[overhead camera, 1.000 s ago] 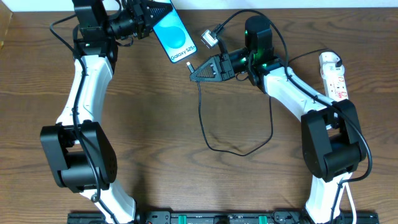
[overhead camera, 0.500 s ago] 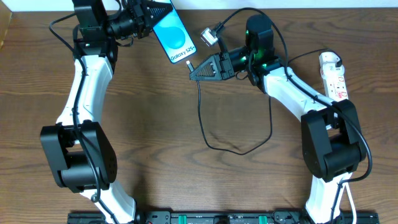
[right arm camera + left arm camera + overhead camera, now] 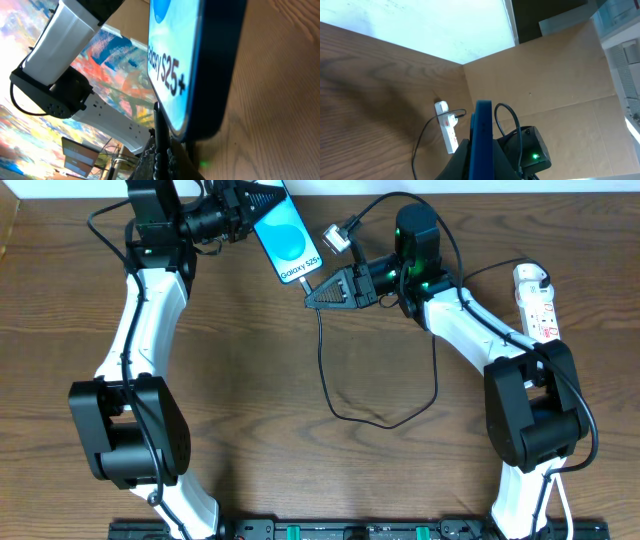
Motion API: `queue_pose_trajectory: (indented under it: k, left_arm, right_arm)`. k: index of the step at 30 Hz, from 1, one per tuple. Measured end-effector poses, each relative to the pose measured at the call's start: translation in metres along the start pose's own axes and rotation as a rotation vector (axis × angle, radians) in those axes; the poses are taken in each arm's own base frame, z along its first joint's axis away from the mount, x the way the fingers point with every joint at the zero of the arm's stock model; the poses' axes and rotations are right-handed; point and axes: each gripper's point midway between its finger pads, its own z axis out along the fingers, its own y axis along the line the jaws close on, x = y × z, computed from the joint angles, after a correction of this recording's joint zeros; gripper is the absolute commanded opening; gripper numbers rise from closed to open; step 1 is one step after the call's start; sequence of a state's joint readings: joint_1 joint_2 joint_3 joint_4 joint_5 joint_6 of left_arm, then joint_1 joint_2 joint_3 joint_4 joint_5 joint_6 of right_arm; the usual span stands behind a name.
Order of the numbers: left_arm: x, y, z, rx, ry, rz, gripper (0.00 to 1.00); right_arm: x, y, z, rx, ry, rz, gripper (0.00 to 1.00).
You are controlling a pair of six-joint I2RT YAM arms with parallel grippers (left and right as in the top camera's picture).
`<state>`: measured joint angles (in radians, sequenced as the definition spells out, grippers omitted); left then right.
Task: Plug charger to phone and switch on socket
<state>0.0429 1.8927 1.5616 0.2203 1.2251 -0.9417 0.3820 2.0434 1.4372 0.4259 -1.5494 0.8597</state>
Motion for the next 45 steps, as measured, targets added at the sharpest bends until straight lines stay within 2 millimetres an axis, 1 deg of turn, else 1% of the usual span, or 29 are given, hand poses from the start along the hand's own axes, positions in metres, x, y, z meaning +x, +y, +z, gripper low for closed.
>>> queue_pose_trajectory:
  k: [27,42,45]
  left_arm:
    - [0.0039,-0.0039,-0.0013,0.021,0.027,0.004,0.07]
    - [0.0001,-0.001,-0.0005,0.004,0.003,0.001,0.07]
    - [-0.0021,-0.0053,-0.0003,0.016,-0.003,0.008,0.07]
  right_arm:
    - [-0.0001,0.0004,0.0003,-0.001,0.001,-0.005,0.01]
    - [-0.0015,-0.0003,-0.0034,0.004,-0.007,-0.001,0.01]
    - [-0.0021,-0.0006,-0.0039,0.006,-0.01,0.007,0.01]
